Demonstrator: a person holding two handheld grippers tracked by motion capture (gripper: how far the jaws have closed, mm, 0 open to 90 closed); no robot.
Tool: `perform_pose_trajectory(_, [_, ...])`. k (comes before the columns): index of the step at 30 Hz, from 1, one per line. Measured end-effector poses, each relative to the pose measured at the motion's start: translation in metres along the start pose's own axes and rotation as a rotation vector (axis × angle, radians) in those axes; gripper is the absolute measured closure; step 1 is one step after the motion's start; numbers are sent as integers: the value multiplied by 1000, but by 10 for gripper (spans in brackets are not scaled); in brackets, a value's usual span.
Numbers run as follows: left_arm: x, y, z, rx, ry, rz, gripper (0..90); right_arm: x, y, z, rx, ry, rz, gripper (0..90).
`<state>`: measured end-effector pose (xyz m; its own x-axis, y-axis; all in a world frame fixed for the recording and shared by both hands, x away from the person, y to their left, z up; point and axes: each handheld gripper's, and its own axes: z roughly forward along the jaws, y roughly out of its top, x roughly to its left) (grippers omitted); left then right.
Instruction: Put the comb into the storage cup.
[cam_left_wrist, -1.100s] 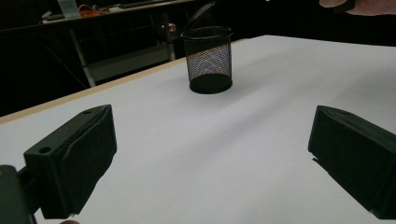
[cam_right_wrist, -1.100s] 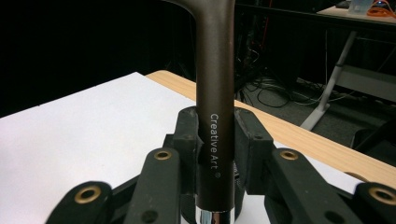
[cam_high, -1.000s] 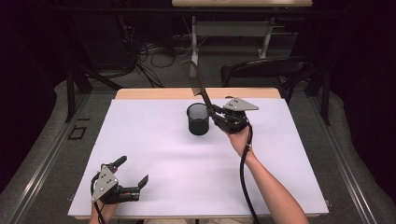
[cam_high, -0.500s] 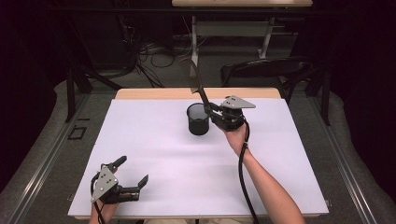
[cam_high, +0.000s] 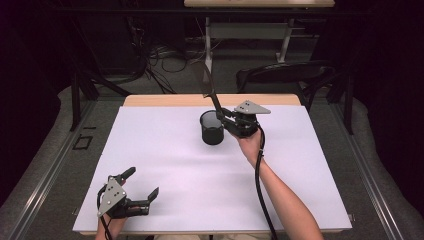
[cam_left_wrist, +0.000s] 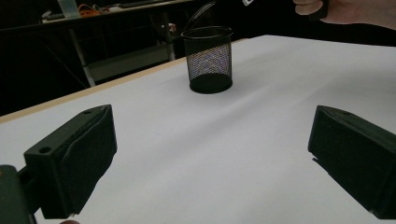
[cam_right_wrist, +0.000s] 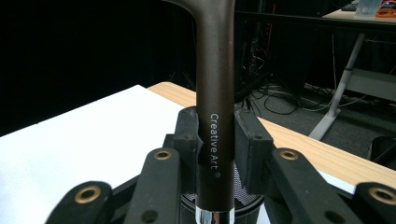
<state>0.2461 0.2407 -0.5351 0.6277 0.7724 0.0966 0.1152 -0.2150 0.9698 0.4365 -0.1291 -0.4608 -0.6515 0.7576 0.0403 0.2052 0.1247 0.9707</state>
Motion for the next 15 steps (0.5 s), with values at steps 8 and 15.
perform_pose_trajectory(8, [0,0,0,1,-1,0,12,-2,-2,4,-7,-12,2,730])
perform_pose_trajectory(15, [0,0,0,0,0,1,12,-6,-3,7,-7,-21,8,729])
